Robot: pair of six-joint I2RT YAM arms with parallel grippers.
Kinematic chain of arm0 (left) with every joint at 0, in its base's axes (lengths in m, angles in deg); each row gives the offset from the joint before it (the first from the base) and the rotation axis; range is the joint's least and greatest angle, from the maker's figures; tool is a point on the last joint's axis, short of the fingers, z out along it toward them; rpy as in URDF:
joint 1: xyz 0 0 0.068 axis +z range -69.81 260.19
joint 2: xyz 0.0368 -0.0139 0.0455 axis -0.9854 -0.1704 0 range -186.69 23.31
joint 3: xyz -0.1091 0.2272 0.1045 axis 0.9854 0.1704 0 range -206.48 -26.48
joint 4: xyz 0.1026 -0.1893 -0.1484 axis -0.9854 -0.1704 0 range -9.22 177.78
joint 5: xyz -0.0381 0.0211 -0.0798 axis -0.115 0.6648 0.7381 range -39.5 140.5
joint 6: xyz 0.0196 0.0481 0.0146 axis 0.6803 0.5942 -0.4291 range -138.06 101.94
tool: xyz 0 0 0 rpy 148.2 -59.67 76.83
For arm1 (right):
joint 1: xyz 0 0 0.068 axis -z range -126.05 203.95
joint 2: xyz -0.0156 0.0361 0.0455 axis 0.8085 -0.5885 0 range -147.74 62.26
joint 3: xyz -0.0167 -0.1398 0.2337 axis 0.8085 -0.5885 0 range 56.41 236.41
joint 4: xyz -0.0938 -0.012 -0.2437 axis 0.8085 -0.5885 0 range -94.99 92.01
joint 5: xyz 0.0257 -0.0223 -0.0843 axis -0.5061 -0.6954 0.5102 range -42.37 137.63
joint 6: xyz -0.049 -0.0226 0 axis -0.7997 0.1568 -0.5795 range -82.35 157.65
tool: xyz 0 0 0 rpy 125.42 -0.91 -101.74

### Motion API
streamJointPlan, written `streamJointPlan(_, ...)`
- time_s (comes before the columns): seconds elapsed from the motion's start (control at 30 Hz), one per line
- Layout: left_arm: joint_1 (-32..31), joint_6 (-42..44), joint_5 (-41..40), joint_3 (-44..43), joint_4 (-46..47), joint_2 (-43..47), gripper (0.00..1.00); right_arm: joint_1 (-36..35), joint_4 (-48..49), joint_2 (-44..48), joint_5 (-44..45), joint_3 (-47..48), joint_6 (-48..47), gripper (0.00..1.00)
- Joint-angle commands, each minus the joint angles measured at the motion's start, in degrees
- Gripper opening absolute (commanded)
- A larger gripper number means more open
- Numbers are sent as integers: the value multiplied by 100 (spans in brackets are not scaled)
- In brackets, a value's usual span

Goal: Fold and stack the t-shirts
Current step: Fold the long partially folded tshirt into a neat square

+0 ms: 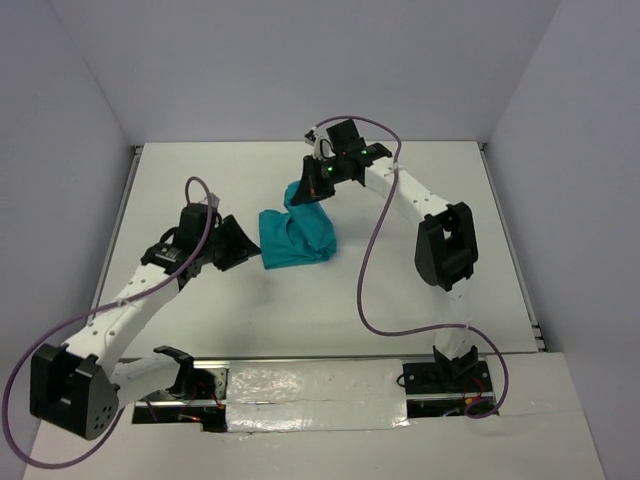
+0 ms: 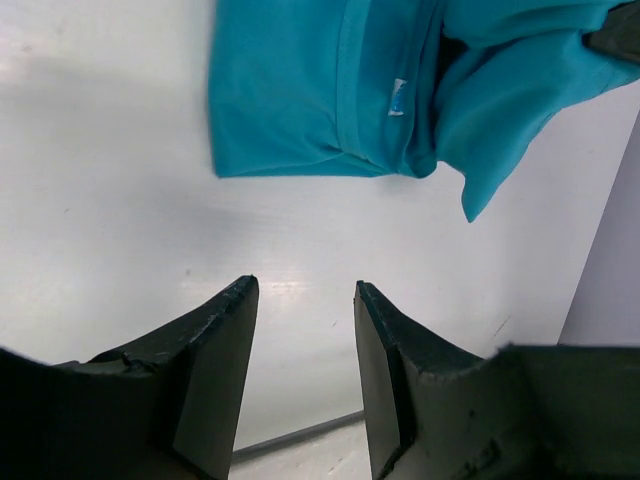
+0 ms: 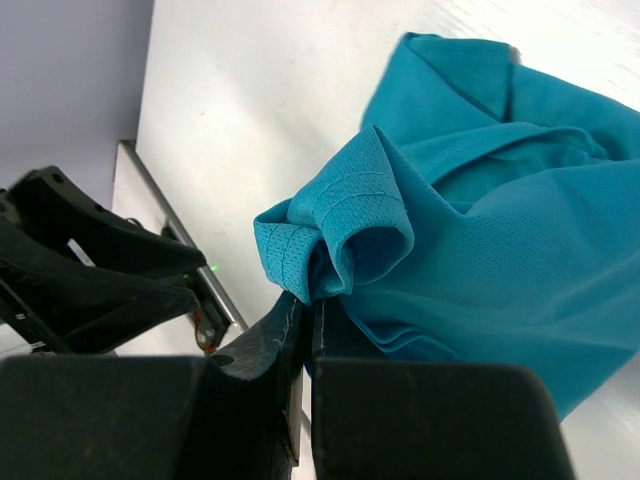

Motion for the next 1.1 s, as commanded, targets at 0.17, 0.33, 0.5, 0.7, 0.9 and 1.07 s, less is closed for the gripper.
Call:
streamJointPlan(0.17, 138, -162, -257, 463, -634, 1106, 56, -630, 307, -472, 470, 697, 527, 0)
streamJointPlan(0.33, 138, -250, -327, 613, -819, 1406, 56, -789, 395, -833, 822, 812, 765, 0)
streamJointPlan(0.5, 147, -233, -397, 665, -1021, 1537, 56, -973, 771, -912, 1068, 759, 1108, 0)
streamJointPlan(0.7, 156, -276, -397, 736, -1153, 1643, 56, -1201, 1071, -1131, 1314, 820, 1574, 0)
streamJointPlan(0.9, 147, -382, -389, 832, -1250, 1784, 56, -1421, 1290, -1334, 1481, 821, 1899, 0)
streamJointPlan(1.07, 156, -443, -389, 903, -1364, 1898, 56, -1483, 1440, -1588, 1719, 969, 2092, 2)
